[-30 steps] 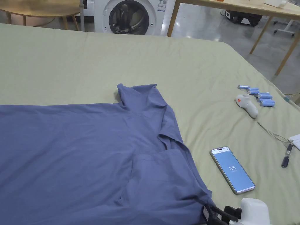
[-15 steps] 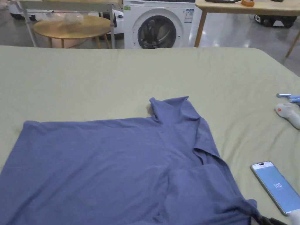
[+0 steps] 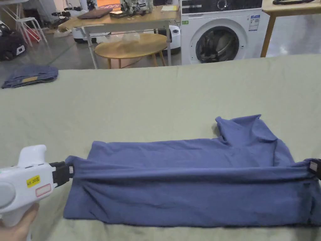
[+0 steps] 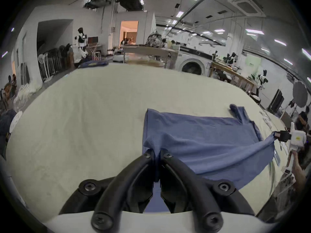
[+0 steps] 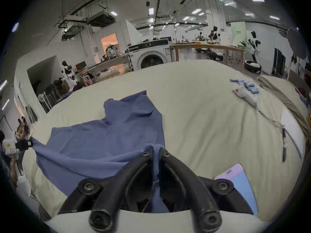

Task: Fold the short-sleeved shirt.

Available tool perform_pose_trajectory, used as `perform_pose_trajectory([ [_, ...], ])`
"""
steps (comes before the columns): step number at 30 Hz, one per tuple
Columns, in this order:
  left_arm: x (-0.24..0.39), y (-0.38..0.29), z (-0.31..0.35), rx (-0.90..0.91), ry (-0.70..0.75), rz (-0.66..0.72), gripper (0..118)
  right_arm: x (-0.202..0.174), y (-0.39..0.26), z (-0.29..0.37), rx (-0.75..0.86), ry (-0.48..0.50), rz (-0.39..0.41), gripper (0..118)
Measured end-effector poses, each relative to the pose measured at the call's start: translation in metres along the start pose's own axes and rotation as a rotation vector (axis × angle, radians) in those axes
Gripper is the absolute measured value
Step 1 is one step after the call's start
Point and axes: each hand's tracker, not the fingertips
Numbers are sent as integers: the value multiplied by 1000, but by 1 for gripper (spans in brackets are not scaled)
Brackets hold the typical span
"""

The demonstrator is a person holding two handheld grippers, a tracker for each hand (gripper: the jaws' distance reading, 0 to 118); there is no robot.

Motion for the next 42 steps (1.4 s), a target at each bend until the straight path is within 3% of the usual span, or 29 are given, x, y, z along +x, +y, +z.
perform_pose_trajectory([
  [3,-11,2,-31,-44,21,31,2,-6,3,-24,-20,-36,28,9],
  [5,-13,-2,-38,-40,42,41,33,-6,0,-39,-31,-91,98,40],
  [6,-8,-4,-34,-22,81,26,37,-7,-2,-42,-26,-139,135,48],
  [13,-3,-4,18,164,4,7,37,5,3,-1,88,-62,35,48],
  [15,19,-4,41,204,-47,4,37,1,6,12,120,-33,34,41],
  [16,25,-4,49,224,-56,-15,37,-2,7,18,126,-10,39,25],
  [19,42,-4,62,261,-75,-94,33,-21,7,34,146,7,85,17],
  [20,46,-4,62,252,-83,-113,20,-26,6,36,158,-5,112,10],
  [21,51,-5,60,236,-77,-124,0,-32,5,39,164,3,134,3],
  [28,58,-18,58,199,-95,-109,0,-55,-6,53,146,12,225,0],
  [31,46,-28,53,158,-33,-72,0,-53,-17,59,160,25,246,0],
  [32,38,-31,50,131,-6,-45,9,-52,-21,63,165,41,244,0],
  [33,25,-35,45,100,-12,2,30,-50,-26,64,167,57,239,0],
  [34,5,-37,36,52,-86,74,41,-49,-30,65,168,61,235,0],
  [36,-15,-49,24,21,-96,178,42,-48,-36,66,161,74,231,0],
  [40,-25,-67,-13,-85,-81,241,41,-50,-44,72,128,108,219,0],
  [42,-20,-78,-30,-167,-67,221,31,-49,-47,76,119,103,231,0],
])
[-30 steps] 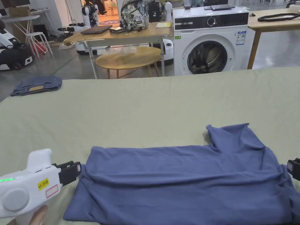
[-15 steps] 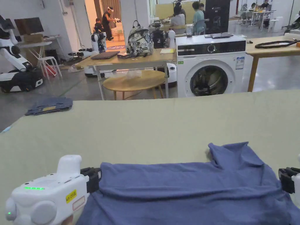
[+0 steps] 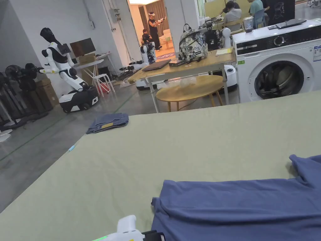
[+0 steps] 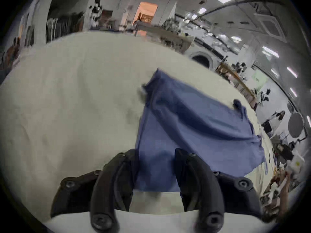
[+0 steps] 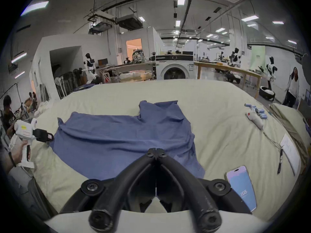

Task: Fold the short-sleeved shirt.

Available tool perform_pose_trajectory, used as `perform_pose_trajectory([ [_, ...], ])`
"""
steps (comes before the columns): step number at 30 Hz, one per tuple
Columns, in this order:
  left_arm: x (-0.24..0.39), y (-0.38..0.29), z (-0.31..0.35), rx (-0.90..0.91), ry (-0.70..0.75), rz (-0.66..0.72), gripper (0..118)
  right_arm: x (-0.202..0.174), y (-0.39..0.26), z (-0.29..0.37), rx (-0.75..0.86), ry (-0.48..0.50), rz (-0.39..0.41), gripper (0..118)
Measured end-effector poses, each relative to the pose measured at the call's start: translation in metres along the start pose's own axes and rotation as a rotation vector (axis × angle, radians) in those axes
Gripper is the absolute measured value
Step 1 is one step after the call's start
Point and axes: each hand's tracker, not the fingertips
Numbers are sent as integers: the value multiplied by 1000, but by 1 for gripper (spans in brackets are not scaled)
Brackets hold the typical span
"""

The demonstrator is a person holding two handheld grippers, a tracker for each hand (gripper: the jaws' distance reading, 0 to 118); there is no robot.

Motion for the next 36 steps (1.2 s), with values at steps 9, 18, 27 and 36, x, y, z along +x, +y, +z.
perform_pose_trajectory([
  [9,20,-1,-18,-23,60,-154,0,41,-31,10,-44,-185,-164,0],
  [18,34,-8,-1,-32,40,-140,0,84,-59,-64,-202,-108,-316,44],
  [27,44,-12,23,6,43,-166,0,87,-55,-53,-228,-121,-358,1],
  [36,19,-26,124,195,-12,-149,0,75,-38,27,-118,-170,-280,1],
])
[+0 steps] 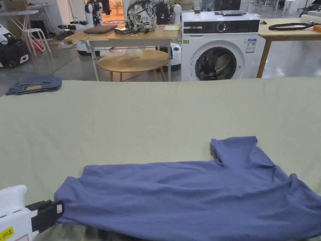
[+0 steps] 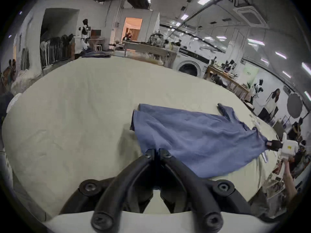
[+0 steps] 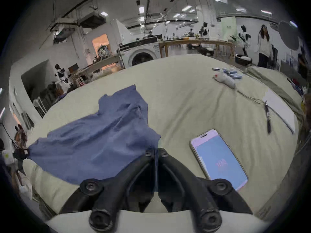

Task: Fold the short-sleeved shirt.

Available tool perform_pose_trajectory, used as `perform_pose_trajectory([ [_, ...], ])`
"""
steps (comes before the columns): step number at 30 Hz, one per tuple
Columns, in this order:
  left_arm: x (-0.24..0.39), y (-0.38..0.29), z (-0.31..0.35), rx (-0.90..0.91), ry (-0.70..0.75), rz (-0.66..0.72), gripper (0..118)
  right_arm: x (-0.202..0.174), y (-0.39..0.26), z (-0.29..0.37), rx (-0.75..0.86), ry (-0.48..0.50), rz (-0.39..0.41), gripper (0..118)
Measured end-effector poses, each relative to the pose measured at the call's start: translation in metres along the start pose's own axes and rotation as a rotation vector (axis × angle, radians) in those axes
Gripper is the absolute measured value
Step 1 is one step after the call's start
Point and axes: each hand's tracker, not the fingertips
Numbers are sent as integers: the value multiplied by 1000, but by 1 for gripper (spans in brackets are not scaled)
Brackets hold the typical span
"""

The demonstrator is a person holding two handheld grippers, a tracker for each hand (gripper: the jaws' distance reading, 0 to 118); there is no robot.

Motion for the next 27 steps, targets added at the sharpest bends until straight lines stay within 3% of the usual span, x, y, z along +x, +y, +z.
perform_pose_trajectory([
  [6,-28,-52,39,-71,1,47,0,18,-51,58,-36,-27,-35,1],
  [10,-32,-77,37,-113,-7,58,0,17,-84,62,-69,-47,-6,1],
  [11,-33,-79,33,-127,-2,52,6,18,-87,57,-81,-46,3,2],
  [12,-35,-86,28,-129,16,41,20,17,-90,54,-97,-60,10,8],
  [13,-36,-87,27,-124,51,26,40,15,-94,53,-99,-90,15,25],
  [14,-36,-87,29,-113,46,19,41,15,-95,54,-95,-115,26,35],
  [15,-35,-84,34,-73,23,1,41,17,-93,53,-88,-101,27,36],
  [19,2,-64,60,91,-18,-90,41,2,-68,68,24,-41,66,36],
  [24,56,-35,66,206,-69,-121,41,-45,-30,72,135,68,106,35],
  [25,62,-31,63,209,-82,-123,39,-56,-26,69,145,96,118,29],
  [27,72,-27,55,216,-90,-144,18,-74,-22,60,151,124,165,4],
])
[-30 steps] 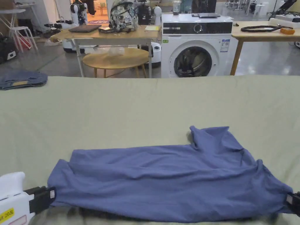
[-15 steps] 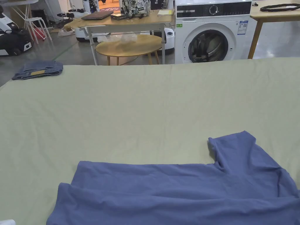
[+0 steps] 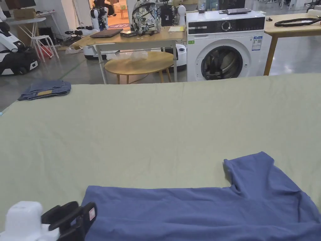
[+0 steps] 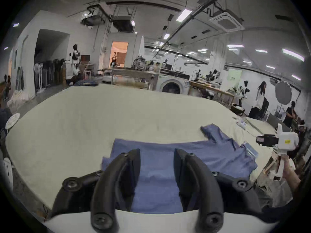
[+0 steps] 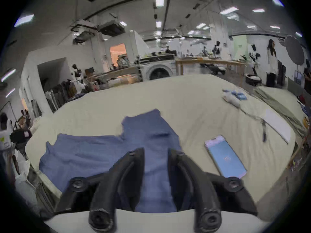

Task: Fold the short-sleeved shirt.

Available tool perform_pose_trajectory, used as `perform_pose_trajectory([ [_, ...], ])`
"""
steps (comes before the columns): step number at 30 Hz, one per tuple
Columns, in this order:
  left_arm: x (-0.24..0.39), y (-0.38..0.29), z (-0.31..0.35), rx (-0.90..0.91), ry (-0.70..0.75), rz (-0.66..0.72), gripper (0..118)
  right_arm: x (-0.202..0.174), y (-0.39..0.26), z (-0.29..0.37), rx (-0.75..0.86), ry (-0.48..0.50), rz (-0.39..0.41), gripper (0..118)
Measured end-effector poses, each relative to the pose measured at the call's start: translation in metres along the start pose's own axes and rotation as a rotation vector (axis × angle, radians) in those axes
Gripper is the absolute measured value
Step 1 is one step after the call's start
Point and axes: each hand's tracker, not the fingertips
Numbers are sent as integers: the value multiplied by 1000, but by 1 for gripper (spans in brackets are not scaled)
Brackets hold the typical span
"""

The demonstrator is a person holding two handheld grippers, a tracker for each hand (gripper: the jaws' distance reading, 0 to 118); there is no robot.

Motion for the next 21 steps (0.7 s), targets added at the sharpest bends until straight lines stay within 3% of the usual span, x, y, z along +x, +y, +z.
perform_pose_trajectory([
  [2,11,1,-7,-18,14,-6,11,-17,2,-11,-14,-26,52,0],
  [4,10,-1,-8,-51,-9,22,9,-20,-2,-19,-18,13,69,0],
  [5,10,-3,-5,-40,-26,29,0,-22,-3,-21,-23,25,69,0],
  [12,-9,16,-10,-65,43,38,0,-28,-8,-22,-45,49,79,0],
  [15,-35,29,-44,-165,84,33,0,-22,-12,-20,-62,67,50,0],
  [17,-49,36,-80,-229,59,59,33,-16,-16,-20,-81,83,7,0],
  [18,-60,39,-102,-274,44,88,41,-13,-18,-20,-91,83,-9,0],
  [21,-74,42,-164,-396,83,124,41,-3,-22,-17,-112,64,-23,0],
])
